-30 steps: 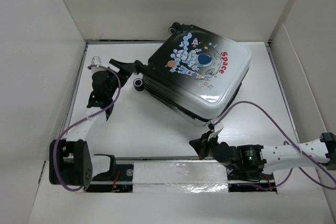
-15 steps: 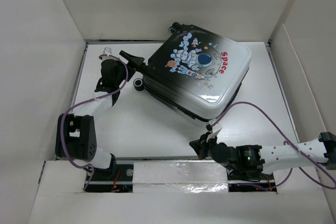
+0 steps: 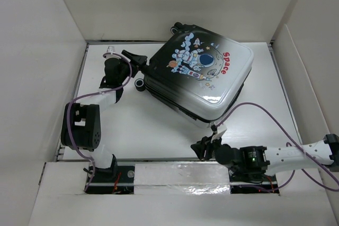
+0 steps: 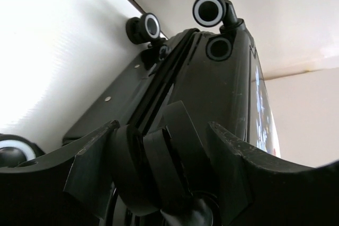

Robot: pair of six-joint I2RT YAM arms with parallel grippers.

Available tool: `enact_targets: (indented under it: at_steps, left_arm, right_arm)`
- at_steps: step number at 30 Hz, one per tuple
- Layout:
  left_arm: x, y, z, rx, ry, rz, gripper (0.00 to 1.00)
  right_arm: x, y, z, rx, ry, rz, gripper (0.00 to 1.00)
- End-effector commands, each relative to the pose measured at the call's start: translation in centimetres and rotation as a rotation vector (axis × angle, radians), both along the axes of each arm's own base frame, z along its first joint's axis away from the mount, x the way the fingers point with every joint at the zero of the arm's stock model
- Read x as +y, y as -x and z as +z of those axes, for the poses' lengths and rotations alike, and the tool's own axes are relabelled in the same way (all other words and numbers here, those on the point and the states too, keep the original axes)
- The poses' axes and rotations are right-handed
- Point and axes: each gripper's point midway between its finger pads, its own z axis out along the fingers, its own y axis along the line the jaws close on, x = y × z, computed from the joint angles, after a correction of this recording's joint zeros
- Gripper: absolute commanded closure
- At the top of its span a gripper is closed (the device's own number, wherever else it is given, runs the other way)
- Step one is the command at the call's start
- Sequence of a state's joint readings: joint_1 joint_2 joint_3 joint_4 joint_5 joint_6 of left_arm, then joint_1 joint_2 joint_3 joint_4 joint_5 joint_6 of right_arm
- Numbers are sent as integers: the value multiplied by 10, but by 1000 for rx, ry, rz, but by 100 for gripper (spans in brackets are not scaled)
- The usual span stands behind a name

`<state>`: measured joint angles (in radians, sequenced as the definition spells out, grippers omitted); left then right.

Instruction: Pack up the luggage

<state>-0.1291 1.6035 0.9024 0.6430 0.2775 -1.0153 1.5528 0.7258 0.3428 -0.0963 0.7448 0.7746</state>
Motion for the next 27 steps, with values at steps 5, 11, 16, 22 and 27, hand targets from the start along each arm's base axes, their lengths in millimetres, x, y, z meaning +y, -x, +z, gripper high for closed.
enact_targets:
  at_steps: [5,11,16,22,27]
  left_arm:
    - [-8,-9,46,-186,75,-26,100]
    - [35,32,73,-314,28,158,100]
    - [56,85,90,-387,-14,261,100]
    - [64,121,83,-391,-20,288,100]
    - [67,117,53,-256,-143,281,100]
  right_arm:
    - [-43,-20,-5,37,27,-184,41]
    - [-71,-46,7,-10,14,-233,40]
    - [-81,-86,53,-211,30,-209,42]
    - [-93,-143,85,-302,163,-189,48]
    - [-99,-150,97,-278,79,-180,53]
